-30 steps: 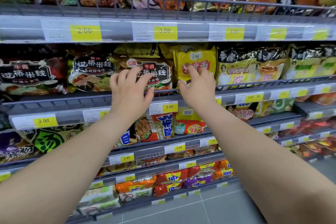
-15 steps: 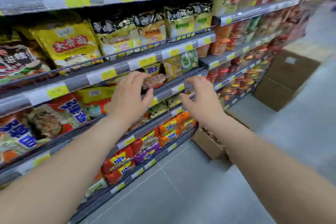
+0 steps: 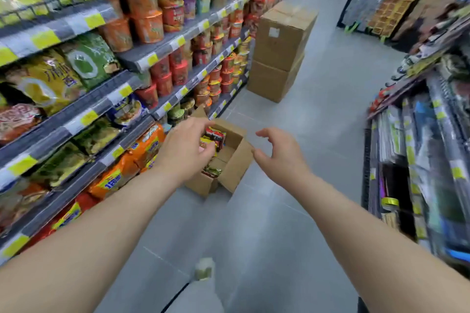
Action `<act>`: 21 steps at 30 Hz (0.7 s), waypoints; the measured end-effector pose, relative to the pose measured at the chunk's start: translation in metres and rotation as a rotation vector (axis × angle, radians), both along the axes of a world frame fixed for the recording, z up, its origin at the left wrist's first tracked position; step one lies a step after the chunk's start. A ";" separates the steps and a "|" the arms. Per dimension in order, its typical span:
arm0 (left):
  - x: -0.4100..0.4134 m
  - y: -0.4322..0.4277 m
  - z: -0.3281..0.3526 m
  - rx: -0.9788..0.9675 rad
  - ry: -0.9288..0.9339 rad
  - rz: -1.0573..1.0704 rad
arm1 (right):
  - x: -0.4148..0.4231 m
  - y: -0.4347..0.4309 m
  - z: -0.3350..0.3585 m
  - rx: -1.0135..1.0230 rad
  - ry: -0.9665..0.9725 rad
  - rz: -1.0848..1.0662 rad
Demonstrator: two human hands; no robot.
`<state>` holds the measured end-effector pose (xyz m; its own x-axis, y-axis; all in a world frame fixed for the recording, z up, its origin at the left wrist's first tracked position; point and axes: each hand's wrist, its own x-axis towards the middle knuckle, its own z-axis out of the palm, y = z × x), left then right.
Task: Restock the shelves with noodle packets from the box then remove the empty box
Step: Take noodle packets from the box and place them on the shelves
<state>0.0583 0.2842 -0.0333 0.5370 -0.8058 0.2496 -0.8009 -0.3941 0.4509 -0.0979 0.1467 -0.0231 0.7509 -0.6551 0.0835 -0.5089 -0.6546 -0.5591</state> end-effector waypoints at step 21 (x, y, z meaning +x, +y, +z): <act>0.178 -0.398 -0.031 0.112 0.101 -0.079 | 0.168 -0.385 -0.027 0.046 0.096 -0.054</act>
